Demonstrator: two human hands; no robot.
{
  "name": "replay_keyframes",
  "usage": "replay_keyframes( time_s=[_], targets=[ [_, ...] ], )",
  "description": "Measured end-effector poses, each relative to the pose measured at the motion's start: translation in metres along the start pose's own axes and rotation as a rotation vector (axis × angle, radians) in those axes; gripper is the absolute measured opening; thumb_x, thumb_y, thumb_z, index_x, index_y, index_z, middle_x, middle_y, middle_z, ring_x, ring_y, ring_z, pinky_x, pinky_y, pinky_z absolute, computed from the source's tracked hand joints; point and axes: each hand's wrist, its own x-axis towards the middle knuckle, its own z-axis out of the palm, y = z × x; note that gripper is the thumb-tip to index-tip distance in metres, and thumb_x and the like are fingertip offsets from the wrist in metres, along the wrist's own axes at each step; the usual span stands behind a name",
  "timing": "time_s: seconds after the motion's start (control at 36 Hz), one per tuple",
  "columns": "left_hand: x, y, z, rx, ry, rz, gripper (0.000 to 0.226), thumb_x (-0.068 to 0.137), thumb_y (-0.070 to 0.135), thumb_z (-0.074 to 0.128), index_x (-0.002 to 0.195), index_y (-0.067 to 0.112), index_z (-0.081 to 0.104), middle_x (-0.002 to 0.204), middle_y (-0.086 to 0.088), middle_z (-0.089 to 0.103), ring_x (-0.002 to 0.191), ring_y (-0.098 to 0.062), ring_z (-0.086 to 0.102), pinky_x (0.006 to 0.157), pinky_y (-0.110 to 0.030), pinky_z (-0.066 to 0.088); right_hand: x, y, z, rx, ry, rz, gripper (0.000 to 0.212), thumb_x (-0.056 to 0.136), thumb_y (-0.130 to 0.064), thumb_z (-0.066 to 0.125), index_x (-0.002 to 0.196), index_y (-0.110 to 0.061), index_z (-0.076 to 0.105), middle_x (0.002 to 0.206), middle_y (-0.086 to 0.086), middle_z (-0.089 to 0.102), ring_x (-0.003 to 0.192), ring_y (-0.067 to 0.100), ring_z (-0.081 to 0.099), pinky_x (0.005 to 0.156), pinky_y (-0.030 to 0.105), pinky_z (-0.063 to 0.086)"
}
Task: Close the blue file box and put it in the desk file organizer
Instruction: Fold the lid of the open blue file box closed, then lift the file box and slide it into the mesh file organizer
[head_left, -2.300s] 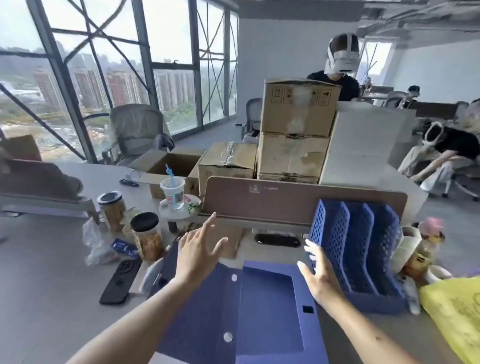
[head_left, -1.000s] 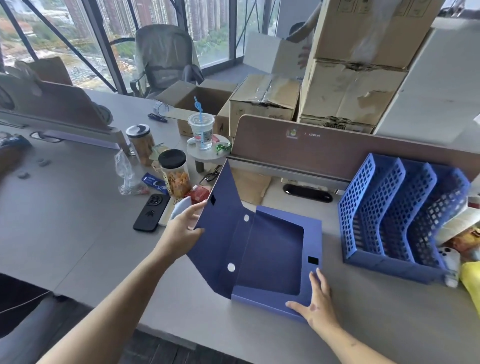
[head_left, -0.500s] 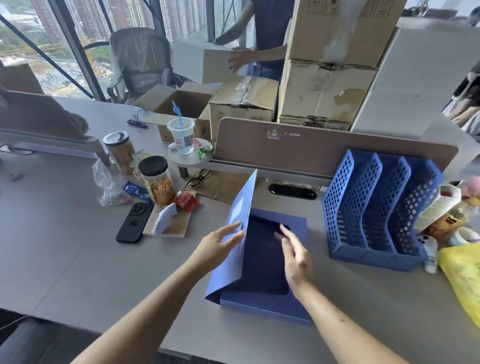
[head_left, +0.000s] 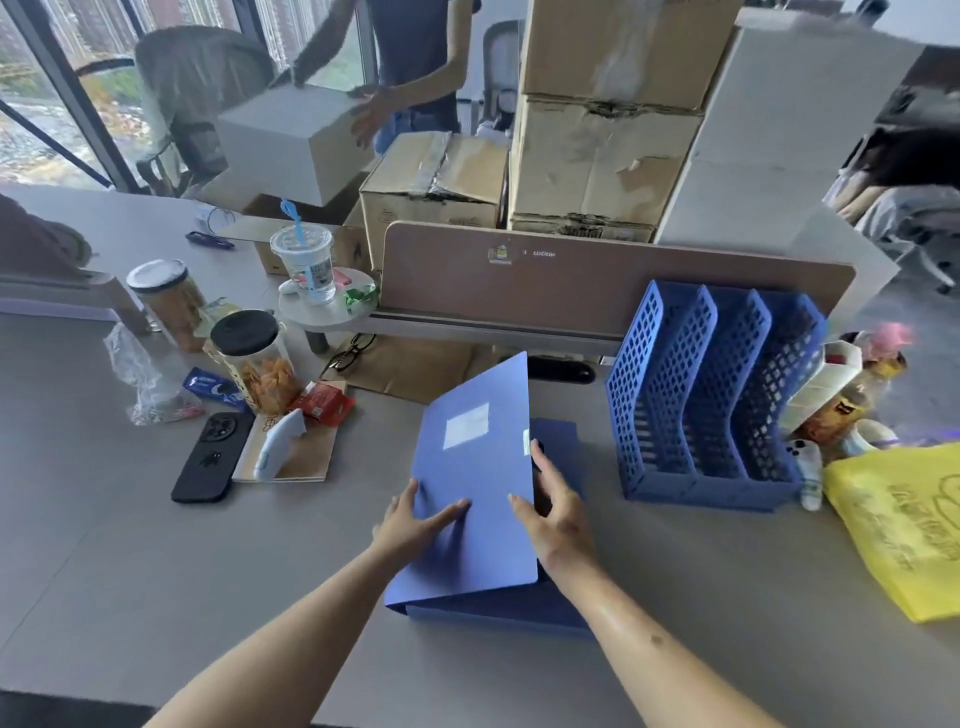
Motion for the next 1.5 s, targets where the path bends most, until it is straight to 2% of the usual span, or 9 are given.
replay_keyframes(
  time_s=[0.22, 0.39, 0.58, 0.72, 0.89, 1.0, 1.08, 1.28, 1.5],
  targets=[
    [0.005, 0.012, 0.002, 0.006, -0.015, -0.02, 0.145, 0.028, 0.085, 0.069, 0.155, 0.039, 0.015, 0.156, -0.007, 0.026, 0.144, -0.036, 0.028, 0.117, -0.051, 0.029, -0.001, 0.013, -0.023, 0.012, 0.007, 0.034, 0.07, 0.083, -0.004, 0.066, 0.143, -0.032, 0.044, 0.136, -0.018, 0.056, 0.123, -0.003, 0.054, 0.1, 0.02, 0.048],
    [0.005, 0.019, 0.027, 0.06, 0.059, -0.015, 0.124, 0.055, 0.067, 0.083, 0.154, 0.032, 0.018, 0.149, -0.007, 0.025, 0.142, -0.035, 0.022, 0.116, -0.045, 0.026, -0.007, 0.042, -0.039, 0.049, 0.043, 0.125, 0.069, 0.082, -0.001, 0.069, 0.141, -0.029, 0.047, 0.126, -0.022, 0.057, 0.099, -0.033, 0.048, 0.075, -0.006, 0.041],
    [0.004, 0.024, 0.05, 0.088, 0.112, -0.014, 0.117, 0.052, 0.064, 0.086, 0.146, 0.032, 0.023, 0.139, -0.003, 0.024, 0.132, -0.032, 0.028, 0.104, -0.044, 0.037, -0.013, 0.064, -0.048, 0.103, 0.079, 0.223, 0.069, 0.082, 0.005, 0.068, 0.141, -0.026, 0.045, 0.123, -0.019, 0.053, 0.088, -0.038, 0.046, 0.068, -0.01, 0.037],
    [0.005, 0.026, 0.065, 0.177, 0.165, -0.029, 0.12, 0.048, 0.069, 0.083, 0.143, 0.034, 0.02, 0.14, -0.002, 0.023, 0.127, -0.032, 0.033, 0.101, -0.049, 0.04, -0.012, 0.076, -0.051, 0.114, 0.078, 0.305, 0.071, 0.083, -0.001, 0.068, 0.141, -0.035, 0.043, 0.122, -0.023, 0.054, 0.111, -0.003, 0.055, 0.082, 0.001, 0.042],
    [0.007, 0.027, 0.08, 0.266, 0.207, -0.047, 0.13, 0.049, 0.07, 0.081, 0.151, 0.034, 0.008, 0.149, -0.004, 0.016, 0.131, -0.034, 0.03, 0.104, -0.055, 0.036, -0.008, 0.093, -0.055, 0.184, 0.081, 0.383, 0.074, 0.083, 0.004, 0.067, 0.143, -0.032, 0.043, 0.123, -0.011, 0.061, 0.085, -0.017, 0.06, 0.07, 0.005, 0.052],
    [0.01, 0.028, 0.086, 0.303, 0.227, -0.063, 0.132, 0.05, 0.07, 0.081, 0.151, 0.033, 0.004, 0.152, -0.005, 0.012, 0.131, -0.034, 0.03, 0.104, -0.055, 0.036, -0.003, 0.099, -0.057, 0.214, 0.064, 0.418, 0.075, 0.083, 0.006, 0.066, 0.144, -0.03, 0.042, 0.134, -0.011, 0.055, 0.084, -0.015, 0.06, 0.08, 0.013, 0.051],
    [0.01, 0.027, 0.089, 0.333, 0.246, -0.064, 0.132, 0.052, 0.069, 0.081, 0.152, 0.032, 0.004, 0.153, -0.006, 0.012, 0.131, -0.035, 0.03, 0.103, -0.054, 0.036, -0.001, 0.102, -0.058, 0.209, 0.053, 0.432, 0.073, 0.084, 0.008, 0.064, 0.145, -0.026, 0.041, 0.131, -0.012, 0.053, 0.081, -0.013, 0.063, 0.068, 0.008, 0.052],
    [0.011, 0.027, 0.094, 0.394, 0.259, -0.074, 0.133, 0.056, 0.068, 0.081, 0.154, 0.031, -0.001, 0.156, -0.008, 0.006, 0.134, -0.035, 0.027, 0.104, -0.055, 0.034, 0.002, 0.103, -0.06, 0.162, 0.047, 0.468, 0.068, 0.087, 0.008, 0.061, 0.147, -0.018, 0.039, 0.138, 0.009, 0.054, 0.105, 0.005, 0.053, 0.086, 0.019, 0.045],
    [0.017, 0.027, 0.092, 0.465, 0.238, -0.081, 0.132, 0.052, 0.074, 0.078, 0.152, 0.041, -0.003, 0.15, -0.007, 0.01, 0.13, -0.034, 0.029, 0.099, -0.053, 0.039, 0.008, 0.113, -0.057, -0.086, 0.054, 0.468, 0.058, 0.087, -0.016, 0.064, 0.141, -0.028, 0.047, 0.136, -0.004, 0.058, 0.121, 0.016, 0.057, 0.098, 0.031, 0.049]
  ],
)
